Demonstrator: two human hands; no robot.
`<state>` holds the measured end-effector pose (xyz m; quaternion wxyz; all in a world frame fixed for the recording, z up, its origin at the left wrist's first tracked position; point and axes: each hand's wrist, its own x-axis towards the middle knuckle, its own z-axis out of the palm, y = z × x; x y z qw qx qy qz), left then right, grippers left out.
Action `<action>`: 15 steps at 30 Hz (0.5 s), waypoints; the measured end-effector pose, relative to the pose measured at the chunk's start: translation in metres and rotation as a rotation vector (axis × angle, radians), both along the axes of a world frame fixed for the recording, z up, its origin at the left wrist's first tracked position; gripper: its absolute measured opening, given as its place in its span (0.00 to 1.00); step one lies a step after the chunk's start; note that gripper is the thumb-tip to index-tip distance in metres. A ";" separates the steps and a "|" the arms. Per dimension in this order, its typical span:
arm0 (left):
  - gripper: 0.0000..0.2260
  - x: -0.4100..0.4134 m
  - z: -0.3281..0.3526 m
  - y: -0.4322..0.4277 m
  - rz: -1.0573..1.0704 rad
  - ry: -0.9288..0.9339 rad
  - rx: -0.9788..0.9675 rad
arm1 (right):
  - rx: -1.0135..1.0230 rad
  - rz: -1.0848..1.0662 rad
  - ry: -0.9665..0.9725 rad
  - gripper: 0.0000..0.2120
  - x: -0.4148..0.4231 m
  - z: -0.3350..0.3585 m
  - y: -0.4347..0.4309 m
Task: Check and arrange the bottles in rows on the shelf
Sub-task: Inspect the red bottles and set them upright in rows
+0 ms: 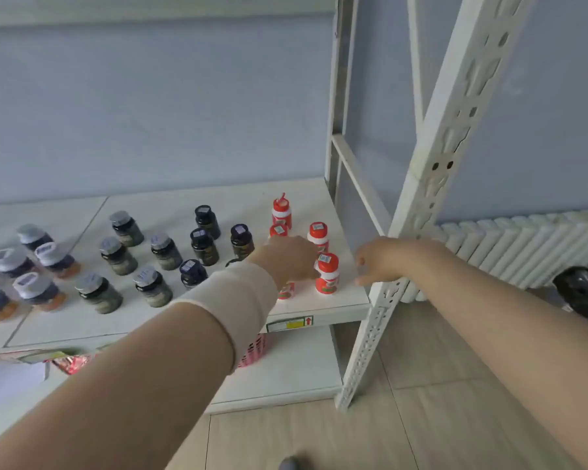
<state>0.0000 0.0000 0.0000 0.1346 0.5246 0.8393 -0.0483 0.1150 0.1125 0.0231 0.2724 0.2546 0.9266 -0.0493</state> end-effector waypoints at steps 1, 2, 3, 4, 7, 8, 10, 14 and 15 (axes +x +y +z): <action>0.16 -0.001 -0.003 0.006 -0.011 0.015 0.006 | -0.020 -0.003 -0.011 0.21 -0.004 -0.003 0.001; 0.16 -0.005 -0.010 0.013 -0.020 0.035 0.046 | -0.035 -0.005 -0.001 0.19 -0.007 -0.008 0.004; 0.15 -0.006 -0.016 0.019 -0.030 0.057 0.071 | -0.054 -0.002 -0.004 0.16 -0.009 -0.014 0.005; 0.16 -0.007 -0.021 0.026 -0.041 0.089 0.103 | -0.050 0.002 0.004 0.14 -0.012 -0.018 0.005; 0.19 -0.012 -0.041 0.045 -0.056 0.081 0.168 | -0.015 0.020 -0.007 0.17 -0.017 -0.033 0.008; 0.20 -0.013 -0.049 0.048 -0.068 0.086 0.187 | 0.007 0.029 -0.017 0.19 -0.018 -0.038 0.008; 0.22 -0.018 -0.065 0.054 -0.093 0.079 0.173 | 0.003 0.027 -0.033 0.21 -0.019 -0.052 0.009; 0.20 -0.026 -0.079 0.062 -0.046 -0.073 0.214 | -0.084 -0.115 0.026 0.19 -0.019 -0.081 0.011; 0.20 -0.029 -0.077 0.062 -0.011 -0.138 0.244 | -0.142 -0.180 0.075 0.18 -0.016 -0.089 0.012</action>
